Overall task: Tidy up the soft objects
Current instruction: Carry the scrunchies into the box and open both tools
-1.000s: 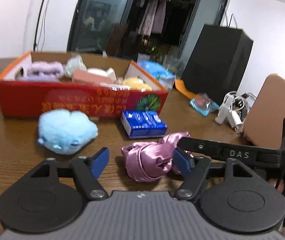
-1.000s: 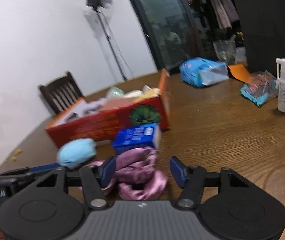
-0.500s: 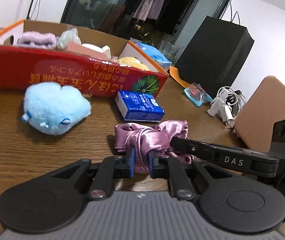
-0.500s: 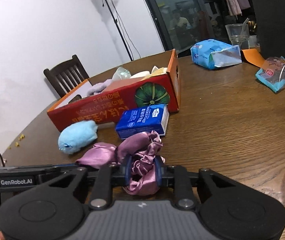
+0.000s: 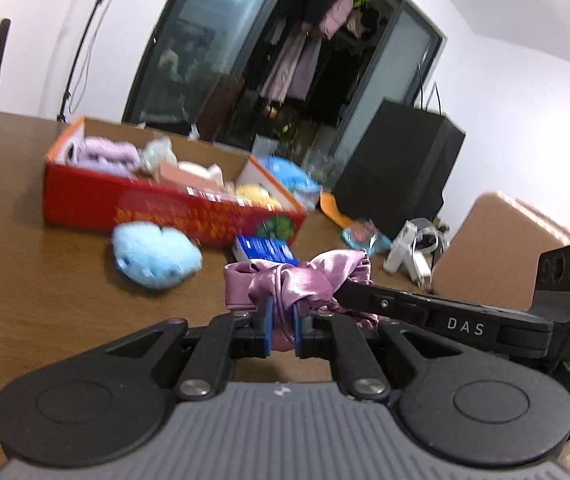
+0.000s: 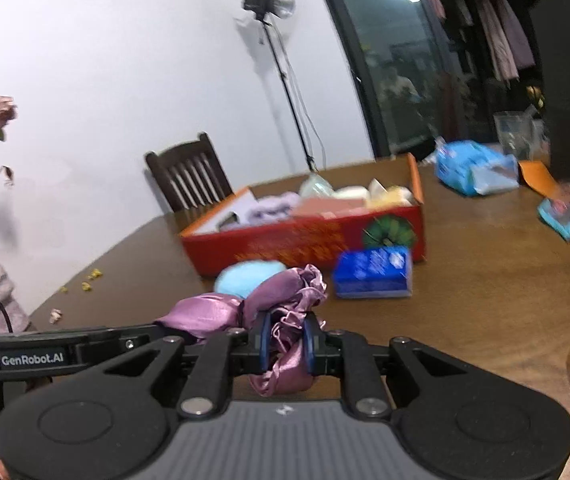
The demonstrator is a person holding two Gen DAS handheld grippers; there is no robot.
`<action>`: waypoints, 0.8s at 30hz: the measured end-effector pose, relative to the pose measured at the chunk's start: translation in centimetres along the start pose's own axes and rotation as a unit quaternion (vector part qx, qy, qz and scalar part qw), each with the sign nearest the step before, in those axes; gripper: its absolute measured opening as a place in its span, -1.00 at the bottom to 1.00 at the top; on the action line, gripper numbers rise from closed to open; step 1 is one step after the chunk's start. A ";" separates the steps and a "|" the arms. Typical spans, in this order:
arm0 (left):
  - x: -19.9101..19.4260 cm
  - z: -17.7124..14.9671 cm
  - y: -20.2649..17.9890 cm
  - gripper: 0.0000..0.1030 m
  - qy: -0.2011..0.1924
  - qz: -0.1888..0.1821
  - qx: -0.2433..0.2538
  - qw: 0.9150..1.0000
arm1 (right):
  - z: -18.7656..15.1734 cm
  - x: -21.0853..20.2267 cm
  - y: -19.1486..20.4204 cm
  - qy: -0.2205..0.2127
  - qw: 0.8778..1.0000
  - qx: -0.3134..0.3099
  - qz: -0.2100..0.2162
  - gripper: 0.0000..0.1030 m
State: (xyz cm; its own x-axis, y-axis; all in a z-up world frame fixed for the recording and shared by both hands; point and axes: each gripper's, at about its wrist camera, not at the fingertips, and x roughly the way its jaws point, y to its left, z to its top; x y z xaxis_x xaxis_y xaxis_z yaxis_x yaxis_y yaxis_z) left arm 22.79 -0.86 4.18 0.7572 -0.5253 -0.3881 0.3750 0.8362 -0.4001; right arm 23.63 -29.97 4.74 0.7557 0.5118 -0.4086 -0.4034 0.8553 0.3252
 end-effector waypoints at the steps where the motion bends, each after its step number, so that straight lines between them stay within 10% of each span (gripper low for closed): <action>1: -0.2 0.8 0.4 -0.80 -0.005 -0.001 -0.004 1.000 | 0.5 0.1 0.6 -0.005 1.000 -0.007 0.003 -0.69; 7: 1.6 9.2 4.3 -0.80 -0.028 0.003 0.007 1.000 | 7.3 3.6 2.7 -0.025 0.998 -0.057 0.018 -0.69; 14: 10.9 19.1 12.4 -0.80 0.031 0.085 0.009 0.996 | 17.2 18.0 2.7 0.036 0.998 -0.055 0.018 -0.69; 24: 19.9 19.2 17.9 -0.72 0.135 0.188 0.064 0.971 | 18.7 35.3 1.9 0.198 0.978 -0.057 -0.033 -0.64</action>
State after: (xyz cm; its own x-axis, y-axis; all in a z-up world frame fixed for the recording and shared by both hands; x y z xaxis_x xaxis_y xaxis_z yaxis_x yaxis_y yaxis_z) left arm 54.84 6.66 5.26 0.6925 -0.1866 -0.6969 0.1759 0.9805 -0.0878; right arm 59.21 -11.76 6.89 0.5315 0.4276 -0.7312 -0.4331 0.8790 0.1993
